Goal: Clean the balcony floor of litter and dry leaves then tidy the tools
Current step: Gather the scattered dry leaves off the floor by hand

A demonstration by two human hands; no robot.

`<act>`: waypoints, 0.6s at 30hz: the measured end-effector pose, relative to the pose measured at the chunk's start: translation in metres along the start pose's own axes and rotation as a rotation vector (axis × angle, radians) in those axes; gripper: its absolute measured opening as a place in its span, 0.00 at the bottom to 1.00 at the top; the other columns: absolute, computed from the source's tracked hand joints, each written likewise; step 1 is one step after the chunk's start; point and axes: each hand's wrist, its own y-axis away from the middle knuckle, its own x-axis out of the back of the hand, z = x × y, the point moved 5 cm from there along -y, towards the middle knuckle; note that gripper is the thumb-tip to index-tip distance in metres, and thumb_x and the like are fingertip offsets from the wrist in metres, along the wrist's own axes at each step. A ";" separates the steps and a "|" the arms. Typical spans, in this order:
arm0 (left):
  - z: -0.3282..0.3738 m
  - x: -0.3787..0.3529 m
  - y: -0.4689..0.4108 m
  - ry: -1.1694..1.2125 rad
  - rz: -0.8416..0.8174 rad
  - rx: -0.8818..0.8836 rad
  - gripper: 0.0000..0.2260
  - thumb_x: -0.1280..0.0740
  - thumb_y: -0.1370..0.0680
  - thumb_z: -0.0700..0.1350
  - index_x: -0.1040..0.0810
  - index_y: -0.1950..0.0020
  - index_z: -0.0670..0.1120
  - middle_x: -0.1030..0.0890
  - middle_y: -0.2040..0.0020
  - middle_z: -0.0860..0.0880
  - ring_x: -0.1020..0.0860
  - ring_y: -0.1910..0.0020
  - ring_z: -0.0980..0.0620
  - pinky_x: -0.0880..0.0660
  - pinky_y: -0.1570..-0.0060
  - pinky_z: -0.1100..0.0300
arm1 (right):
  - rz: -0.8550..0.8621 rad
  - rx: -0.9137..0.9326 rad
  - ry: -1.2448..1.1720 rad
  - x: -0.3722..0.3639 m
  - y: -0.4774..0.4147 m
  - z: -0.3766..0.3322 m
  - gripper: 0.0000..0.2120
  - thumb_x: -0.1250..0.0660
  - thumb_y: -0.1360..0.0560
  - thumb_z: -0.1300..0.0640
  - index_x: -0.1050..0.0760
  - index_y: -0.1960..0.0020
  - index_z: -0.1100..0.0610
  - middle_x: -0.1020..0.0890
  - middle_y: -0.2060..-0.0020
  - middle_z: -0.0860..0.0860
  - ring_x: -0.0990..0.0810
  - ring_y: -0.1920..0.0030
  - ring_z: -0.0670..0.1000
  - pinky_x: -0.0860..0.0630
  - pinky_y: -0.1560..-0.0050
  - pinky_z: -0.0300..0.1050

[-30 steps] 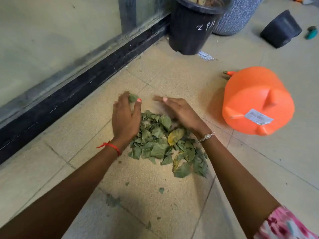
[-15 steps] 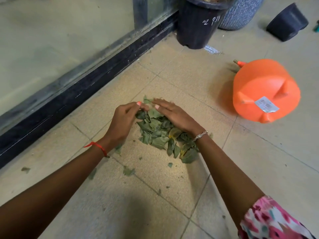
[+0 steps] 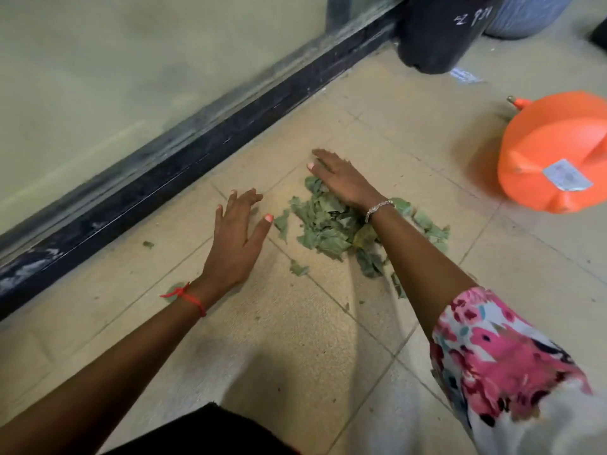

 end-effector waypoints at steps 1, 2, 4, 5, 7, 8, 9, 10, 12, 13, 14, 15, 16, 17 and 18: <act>-0.005 0.001 0.007 -0.038 0.011 0.003 0.32 0.54 0.26 0.64 0.37 0.28 0.47 0.39 0.25 0.48 0.50 0.24 0.50 0.58 0.26 0.49 | -0.042 0.029 0.022 -0.009 0.002 -0.005 0.25 0.48 0.19 0.46 0.44 0.25 0.53 0.45 0.24 0.51 0.49 0.24 0.48 0.56 0.25 0.45; -0.011 0.002 0.015 -0.071 0.016 0.009 0.32 0.54 0.26 0.65 0.39 0.27 0.48 0.41 0.24 0.49 0.51 0.24 0.51 0.59 0.26 0.50 | -0.078 0.065 0.026 -0.019 0.007 -0.012 0.24 0.49 0.18 0.46 0.43 0.25 0.54 0.44 0.24 0.50 0.48 0.25 0.47 0.55 0.26 0.42; -0.019 -0.001 0.028 -0.109 -0.009 0.014 0.32 0.55 0.25 0.65 0.42 0.26 0.49 0.45 0.23 0.50 0.54 0.24 0.52 0.60 0.26 0.50 | -0.142 0.116 -0.002 -0.035 0.025 -0.024 0.24 0.47 0.19 0.47 0.39 0.26 0.54 0.40 0.26 0.50 0.43 0.26 0.47 0.51 0.31 0.36; -0.022 -0.002 0.033 -0.118 -0.023 0.007 0.32 0.54 0.25 0.65 0.43 0.25 0.50 0.47 0.23 0.50 0.55 0.24 0.53 0.59 0.26 0.49 | -0.168 0.123 -0.025 -0.039 0.035 -0.028 0.23 0.46 0.19 0.46 0.37 0.27 0.54 0.37 0.27 0.50 0.40 0.27 0.47 0.48 0.33 0.35; -0.025 0.005 0.042 -0.150 0.015 -0.012 0.31 0.53 0.24 0.64 0.44 0.25 0.50 0.50 0.22 0.51 0.55 0.24 0.53 0.58 0.26 0.49 | -0.169 0.153 -0.057 -0.044 0.055 -0.036 0.22 0.45 0.20 0.46 0.32 0.30 0.54 0.31 0.30 0.50 0.34 0.30 0.47 0.43 0.35 0.35; -0.027 0.011 0.044 -0.176 0.065 -0.009 0.31 0.53 0.24 0.63 0.44 0.25 0.49 0.50 0.22 0.50 0.55 0.24 0.53 0.58 0.26 0.49 | -0.131 0.170 -0.076 -0.042 0.064 -0.038 0.21 0.45 0.20 0.46 0.30 0.31 0.54 0.29 0.31 0.50 0.33 0.31 0.47 0.41 0.35 0.35; -0.029 0.021 0.047 -0.209 0.133 0.012 0.31 0.53 0.23 0.63 0.44 0.25 0.49 0.50 0.22 0.49 0.55 0.23 0.52 0.57 0.26 0.49 | -0.074 0.184 -0.094 -0.039 0.073 -0.041 0.20 0.44 0.20 0.47 0.29 0.31 0.54 0.29 0.31 0.50 0.33 0.31 0.46 0.41 0.34 0.36; -0.034 0.030 0.050 -0.245 0.209 0.050 0.30 0.52 0.23 0.62 0.44 0.25 0.48 0.49 0.22 0.48 0.54 0.23 0.50 0.56 0.26 0.47 | 0.004 0.197 -0.108 -0.034 0.080 -0.041 0.19 0.44 0.20 0.48 0.29 0.32 0.54 0.30 0.31 0.50 0.34 0.31 0.44 0.42 0.32 0.37; -0.047 0.047 0.056 -0.321 0.326 0.171 0.31 0.53 0.23 0.63 0.44 0.25 0.46 0.48 0.23 0.44 0.54 0.23 0.46 0.58 0.27 0.45 | 0.179 0.194 -0.124 -0.024 0.094 -0.036 0.18 0.43 0.19 0.49 0.27 0.34 0.55 0.29 0.32 0.50 0.36 0.31 0.42 0.43 0.31 0.39; -0.055 0.052 0.059 -0.353 0.345 0.252 0.32 0.53 0.23 0.63 0.44 0.25 0.45 0.49 0.23 0.43 0.54 0.24 0.45 0.59 0.27 0.45 | 0.264 0.177 -0.130 -0.018 0.101 -0.031 0.18 0.43 0.20 0.48 0.26 0.35 0.55 0.29 0.32 0.51 0.36 0.32 0.42 0.43 0.31 0.40; -0.064 0.054 0.060 -0.370 0.337 0.334 0.33 0.53 0.23 0.63 0.45 0.25 0.44 0.50 0.23 0.42 0.55 0.24 0.44 0.60 0.27 0.44 | 0.339 0.153 -0.142 -0.013 0.108 -0.025 0.19 0.44 0.21 0.47 0.26 0.36 0.55 0.29 0.32 0.51 0.35 0.32 0.44 0.43 0.31 0.42; -0.070 0.054 0.061 -0.376 0.311 0.393 0.33 0.53 0.23 0.63 0.46 0.24 0.43 0.51 0.23 0.41 0.56 0.24 0.44 0.60 0.27 0.43 | 0.407 0.127 -0.165 -0.009 0.114 -0.018 0.20 0.44 0.22 0.47 0.26 0.36 0.55 0.28 0.33 0.52 0.34 0.31 0.45 0.41 0.30 0.43; -0.073 0.051 0.062 -0.381 0.276 0.412 0.34 0.54 0.23 0.63 0.47 0.24 0.43 0.52 0.22 0.41 0.56 0.24 0.44 0.60 0.27 0.44 | 0.466 0.103 -0.192 -0.005 0.121 -0.010 0.20 0.44 0.23 0.47 0.27 0.36 0.55 0.28 0.33 0.53 0.34 0.31 0.46 0.40 0.30 0.45; -0.072 0.046 0.061 -0.392 0.244 0.390 0.34 0.54 0.23 0.63 0.48 0.23 0.42 0.52 0.22 0.41 0.56 0.23 0.44 0.60 0.26 0.45 | 0.513 0.079 -0.209 -0.002 0.127 -0.003 0.20 0.43 0.23 0.47 0.27 0.36 0.55 0.27 0.33 0.53 0.34 0.31 0.47 0.40 0.29 0.47; -0.069 0.041 0.060 -0.403 0.221 0.342 0.34 0.55 0.23 0.63 0.47 0.23 0.42 0.52 0.22 0.41 0.55 0.23 0.45 0.59 0.26 0.47 | 0.554 0.053 -0.208 0.000 0.131 0.004 0.20 0.43 0.23 0.46 0.26 0.37 0.56 0.27 0.33 0.54 0.34 0.30 0.48 0.39 0.29 0.47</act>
